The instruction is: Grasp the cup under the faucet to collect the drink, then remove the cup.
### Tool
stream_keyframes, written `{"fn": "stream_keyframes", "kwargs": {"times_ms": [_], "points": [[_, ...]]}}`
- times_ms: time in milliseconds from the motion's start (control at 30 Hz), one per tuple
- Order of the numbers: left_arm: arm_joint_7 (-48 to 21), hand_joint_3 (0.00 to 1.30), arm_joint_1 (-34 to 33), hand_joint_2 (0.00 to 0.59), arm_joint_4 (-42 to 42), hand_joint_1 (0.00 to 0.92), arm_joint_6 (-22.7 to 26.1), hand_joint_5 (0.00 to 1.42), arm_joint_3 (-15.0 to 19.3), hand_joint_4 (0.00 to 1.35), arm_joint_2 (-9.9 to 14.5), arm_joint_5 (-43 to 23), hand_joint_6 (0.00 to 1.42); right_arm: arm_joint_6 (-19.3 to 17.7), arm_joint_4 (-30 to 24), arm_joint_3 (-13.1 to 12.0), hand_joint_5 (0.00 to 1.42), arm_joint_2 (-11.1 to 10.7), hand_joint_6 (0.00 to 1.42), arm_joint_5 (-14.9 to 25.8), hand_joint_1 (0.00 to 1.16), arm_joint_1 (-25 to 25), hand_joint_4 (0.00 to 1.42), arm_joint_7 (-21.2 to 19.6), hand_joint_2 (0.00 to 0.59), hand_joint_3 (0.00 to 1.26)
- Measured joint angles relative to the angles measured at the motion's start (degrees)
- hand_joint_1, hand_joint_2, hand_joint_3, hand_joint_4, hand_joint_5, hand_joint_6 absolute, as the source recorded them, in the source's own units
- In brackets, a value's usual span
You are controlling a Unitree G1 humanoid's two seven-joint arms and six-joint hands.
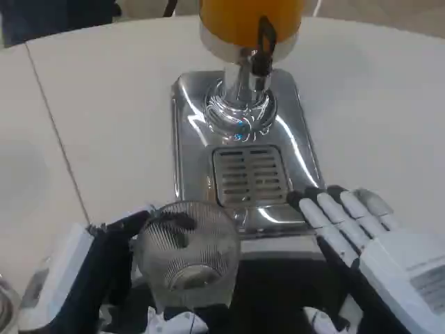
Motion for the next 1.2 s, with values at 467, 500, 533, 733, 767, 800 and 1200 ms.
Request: {"fn": "stream_keyframes", "kwargs": {"times_ms": [467, 500, 533, 733, 767, 800, 1200], "points": [[-0.18, 1.11, -1.01, 0.045, 0.15, 0.666, 1.04, 1.42, -0.03, 1.19, -0.39, 0.05, 1.42, 3.09, 0.86, 0.11, 0.0, 1.15, 0.0, -0.62, 0.27, -1.53, 0.0, 0.58, 0.575, 0.0], [-0.17, 1.11, -1.35, 0.045, 0.27, 0.666, 1.13, 1.42, -0.04, 1.19, -0.48, 0.19, 1.42, 3.43, 0.95, 0.08, 0.0, 1.24, 0.0, -0.81, 0.27, -1.6, 0.0, 0.6, 0.575, 0.0], [-0.14, 1.11, -1.62, 0.045, 0.44, 0.667, 1.23, 1.42, -0.04, 1.19, -0.62, 0.25, 1.42, 3.59, 0.99, 0.08, 0.0, 1.29, 0.0, -0.86, 0.27, -1.64, 0.0, 0.64, 0.575, 0.0], [2.16, 1.11, -9.43, 0.045, 6.2, 0.667, 5.04, 1.42, -1.24, 1.19, -3.76, 4.73, 1.42, 6.71, 3.02, 1.27, 0.0, 3.44, 0.0, -1.97, 0.27, -2.76, 0.0, 0.76, 0.582, 0.0], [3.02, 1.11, -12.25, 0.045, 8.61, 0.667, 6.21, 1.42, -2.18, 1.19, -4.7, 5.75, 1.42, 6.92, 3.22, 1.5, 0.0, 3.45, 0.0, -2.19, 0.27, -3.17, 0.0, 0.76, 0.583, 0.0], [3.81, 1.11, -14.53, 0.045, 10.61, 0.667, 7.19, 1.42, -2.91, 1.19, -5.51, 6.96, 1.42, 6.95, 3.3, 1.81, 0.0, 3.48, 0.0, -2.26, 0.28, -3.53, 0.0, 0.74, 0.583, 0.0], [12.3, 1.1, -35.85, 0.045, 34.72, 0.668, 10.57, 1.42, -9.51, 1.19, -9.5, 11.25, 1.42, 10.08, 5.06, 2.04, 0.0, 3.16, 0.0, -2.59, 0.28, -8.39, 0.0, 3.18, 0.585, 0.0]]}}
